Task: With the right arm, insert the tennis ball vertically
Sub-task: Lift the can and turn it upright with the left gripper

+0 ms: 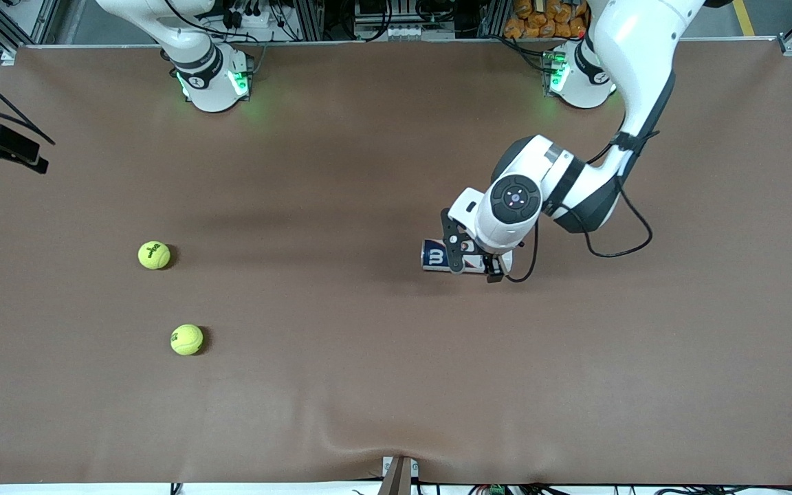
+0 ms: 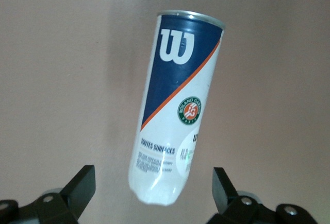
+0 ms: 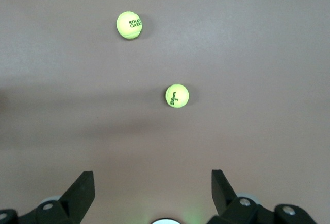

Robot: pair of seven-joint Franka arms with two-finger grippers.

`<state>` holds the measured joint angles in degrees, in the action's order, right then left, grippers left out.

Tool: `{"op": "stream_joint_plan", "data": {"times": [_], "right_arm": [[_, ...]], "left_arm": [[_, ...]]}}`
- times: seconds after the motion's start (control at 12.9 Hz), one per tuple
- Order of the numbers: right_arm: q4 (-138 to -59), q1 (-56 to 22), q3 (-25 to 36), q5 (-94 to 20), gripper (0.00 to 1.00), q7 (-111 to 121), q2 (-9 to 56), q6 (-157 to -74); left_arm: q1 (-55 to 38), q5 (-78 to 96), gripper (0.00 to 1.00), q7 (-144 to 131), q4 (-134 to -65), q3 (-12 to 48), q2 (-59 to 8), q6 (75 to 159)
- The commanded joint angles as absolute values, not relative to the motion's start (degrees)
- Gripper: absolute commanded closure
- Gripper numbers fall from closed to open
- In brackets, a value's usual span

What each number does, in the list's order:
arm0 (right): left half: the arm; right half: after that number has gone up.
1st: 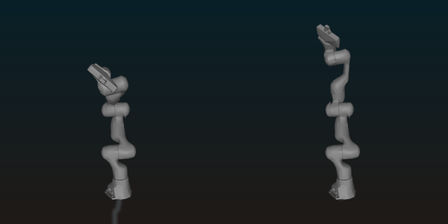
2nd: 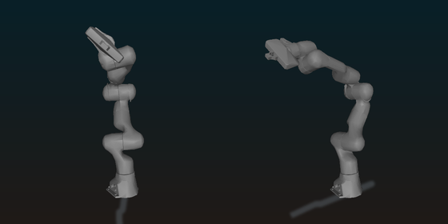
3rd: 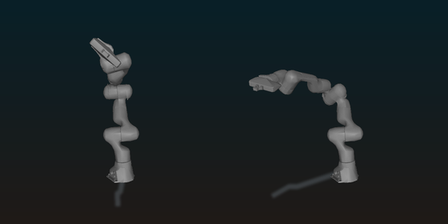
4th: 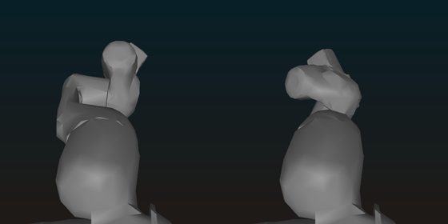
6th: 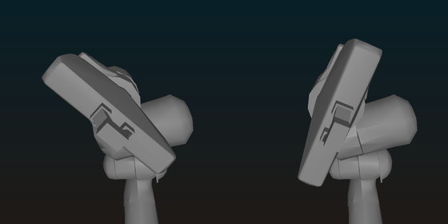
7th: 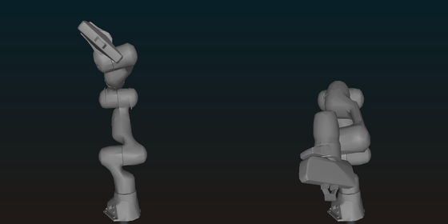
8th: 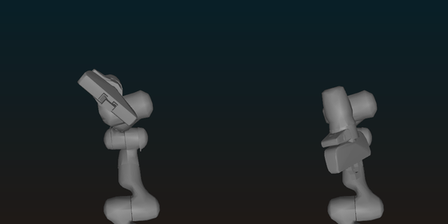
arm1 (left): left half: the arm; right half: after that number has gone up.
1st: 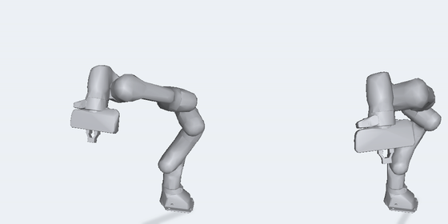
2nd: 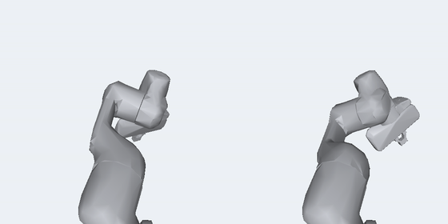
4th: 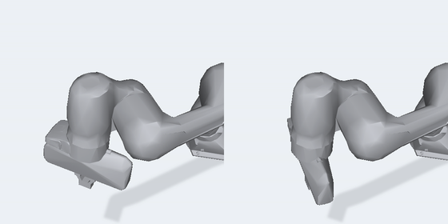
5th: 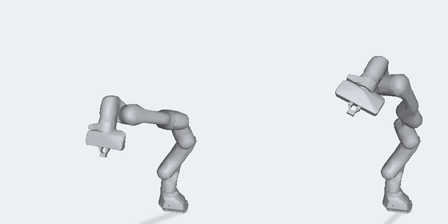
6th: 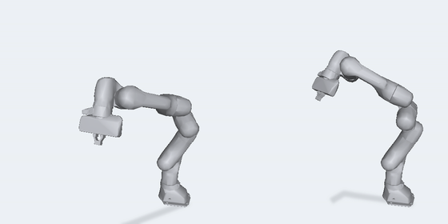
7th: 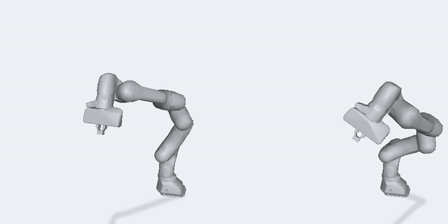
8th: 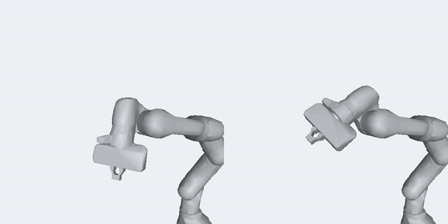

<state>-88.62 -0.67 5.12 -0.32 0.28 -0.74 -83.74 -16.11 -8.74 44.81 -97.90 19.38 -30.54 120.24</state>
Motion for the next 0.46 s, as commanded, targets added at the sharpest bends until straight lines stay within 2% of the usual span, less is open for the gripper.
{"op": "stream_joint_plan", "data": {"times": [0.0,0.15,0.39], "right_arm": [[-88.68,-0.79,5.01,-0.35,0.00,-0.62,0.61,-85.43],[-88.51,-0.88,4.92,-0.61,0.00,-0.09,0.88,-85.34],[-88.59,-1.76,4.83,-0.70,0.00,-0.17,0.44,-82.18]], "left_arm": [[-16.79,-10.63,0.00,45.18,-102.99,19.25,-30.15,126.28],[-16.61,-12.12,0.00,45.18,-106.77,19.25,-30.32,131.98],[-16.70,-12.22,0.00,45.18,-109.50,19.25,-30.32,135.60]]}}
